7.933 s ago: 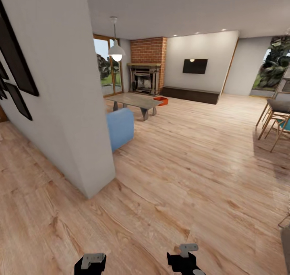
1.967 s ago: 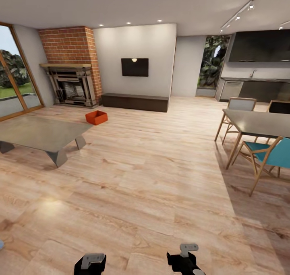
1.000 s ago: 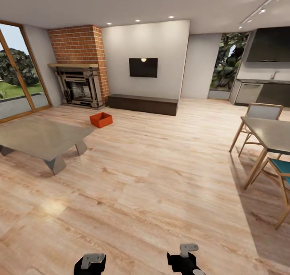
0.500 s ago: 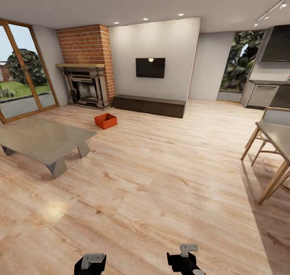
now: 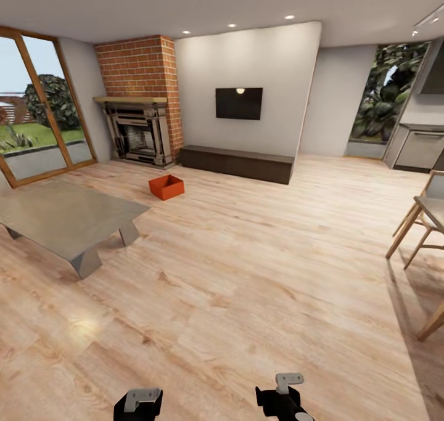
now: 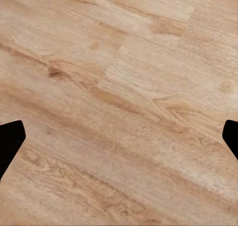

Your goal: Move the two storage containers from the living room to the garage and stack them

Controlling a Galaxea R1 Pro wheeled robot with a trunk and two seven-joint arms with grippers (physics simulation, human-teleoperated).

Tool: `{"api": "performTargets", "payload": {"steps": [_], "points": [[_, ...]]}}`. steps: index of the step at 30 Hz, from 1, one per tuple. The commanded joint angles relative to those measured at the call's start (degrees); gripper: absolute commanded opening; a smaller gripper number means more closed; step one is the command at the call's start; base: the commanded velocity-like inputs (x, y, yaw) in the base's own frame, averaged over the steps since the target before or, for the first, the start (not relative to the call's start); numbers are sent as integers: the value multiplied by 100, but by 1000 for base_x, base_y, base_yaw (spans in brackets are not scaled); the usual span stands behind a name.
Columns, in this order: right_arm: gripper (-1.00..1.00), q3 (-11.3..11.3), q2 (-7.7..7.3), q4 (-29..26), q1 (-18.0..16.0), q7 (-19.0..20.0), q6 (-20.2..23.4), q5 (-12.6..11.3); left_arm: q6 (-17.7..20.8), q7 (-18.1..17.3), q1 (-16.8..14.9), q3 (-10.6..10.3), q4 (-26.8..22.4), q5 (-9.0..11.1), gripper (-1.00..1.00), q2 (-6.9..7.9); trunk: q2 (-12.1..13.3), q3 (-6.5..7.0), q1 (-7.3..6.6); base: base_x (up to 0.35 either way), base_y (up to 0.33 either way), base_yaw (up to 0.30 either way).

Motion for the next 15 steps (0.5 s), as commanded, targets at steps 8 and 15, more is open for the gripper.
{"api": "performTargets", "payload": {"steps": [8,15], "points": [[100,9,0,6,-6,-9,-18,5,-18,-11,-5,15,6,3,100,-2,-3,-23,3,346,-101,124],[100,9,0,2,-4,-9,-18,4,-18,-11,-5,15,6,3,100,-2,-3,-24,3,346,-101,11]]}}
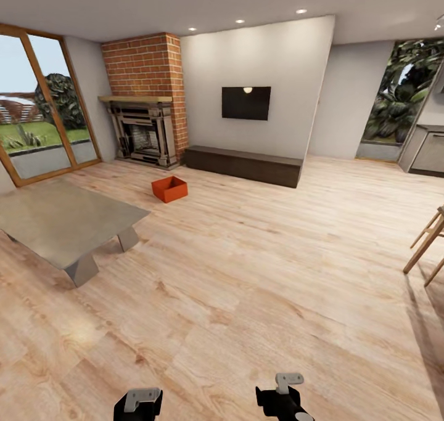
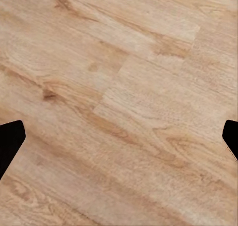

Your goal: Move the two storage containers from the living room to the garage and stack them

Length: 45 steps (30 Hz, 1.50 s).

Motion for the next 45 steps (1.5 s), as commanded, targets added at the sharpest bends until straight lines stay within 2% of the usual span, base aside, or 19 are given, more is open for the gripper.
{"api": "performTargets", "payload": {"steps": [1,34,45], "points": [[100,9,0,7,-4,-9,-18,5,-18,-11,-4,15,5,3,100,-2,-3,-6,3,346,-101,3],[100,9,0,8,-5,-12,-18,5,-18,-11,-4,15,3,3,100,-2,-3,-6,3,346,-101,2],[100,9,0,9,-5,-11,-18,6,-18,-11,-4,15,3,3,100,-2,-3,-12,3,346,-101,173]]}}
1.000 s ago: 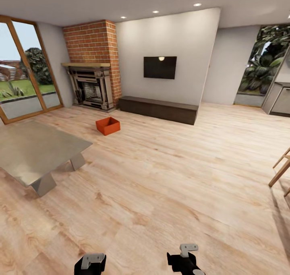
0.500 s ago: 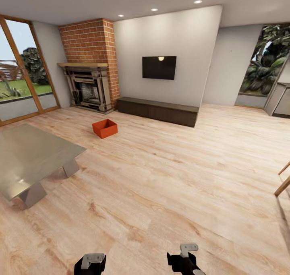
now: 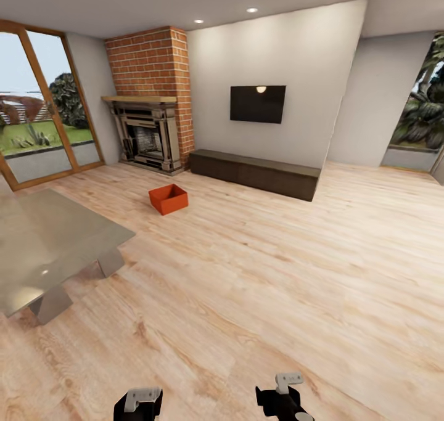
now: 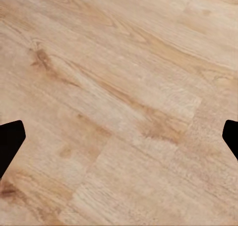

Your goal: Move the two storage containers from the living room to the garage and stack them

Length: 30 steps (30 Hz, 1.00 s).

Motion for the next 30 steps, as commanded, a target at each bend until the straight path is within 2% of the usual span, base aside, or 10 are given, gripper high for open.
{"api": "performTargets", "payload": {"steps": [1,13,21,30], "points": [[100,9,0,4,-2,-10,-18,5,-18,-11,-5,15,7,3,100,-2,-3,-6,3,346,-101,126],[100,9,0,4,-1,-8,-18,5,-18,-11,-5,15,7,3,100,-2,-3,-7,3,346,-101,49],[100,9,0,2,-1,-10,-18,5,-18,-11,-5,16,5,1,100,-2,-3,-21,3,346,-101,192],[100,9,0,7,-2,-8,-18,3,-18,-11,-5,15,7,2,100,-2,-3,-24,3,346,-101,29]]}}
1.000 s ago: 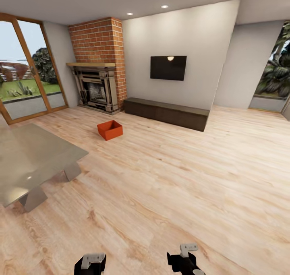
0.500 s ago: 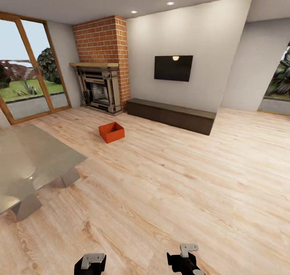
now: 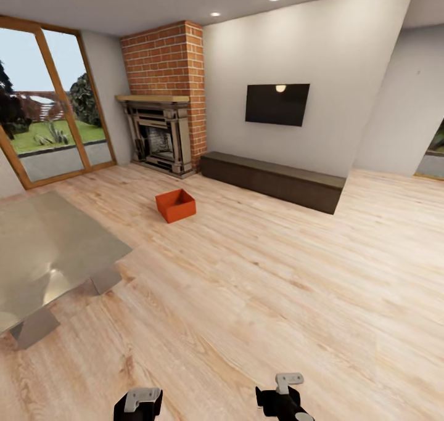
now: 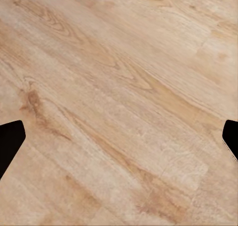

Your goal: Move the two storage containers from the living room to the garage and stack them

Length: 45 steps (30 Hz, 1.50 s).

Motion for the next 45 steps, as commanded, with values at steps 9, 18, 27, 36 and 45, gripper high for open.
{"api": "performTargets", "payload": {"steps": [9,18,27,36,45], "points": [[100,9,0,3,-3,-14,-18,6,-18,-11,-4,15,4,1,100,-2,-3,-6,3,346,-101,157],[100,9,0,6,-4,-15,-18,6,-18,-11,-4,15,0,0,100,-2,-3,-20,3,346,-101,277],[100,9,0,7,-5,-11,-18,6,-18,-11,-4,15,1,2,100,-2,-3,-27,3,346,-102,108],[100,9,0,5,-4,-11,-18,6,-18,-11,-4,15,0,1,100,-2,-3,-28,3,346,-122,10],[100,9,0,7,-3,-11,-18,6,-18,-11,-4,15,0,-2,100,-2,-3,-28,3,346,-130,0]]}}
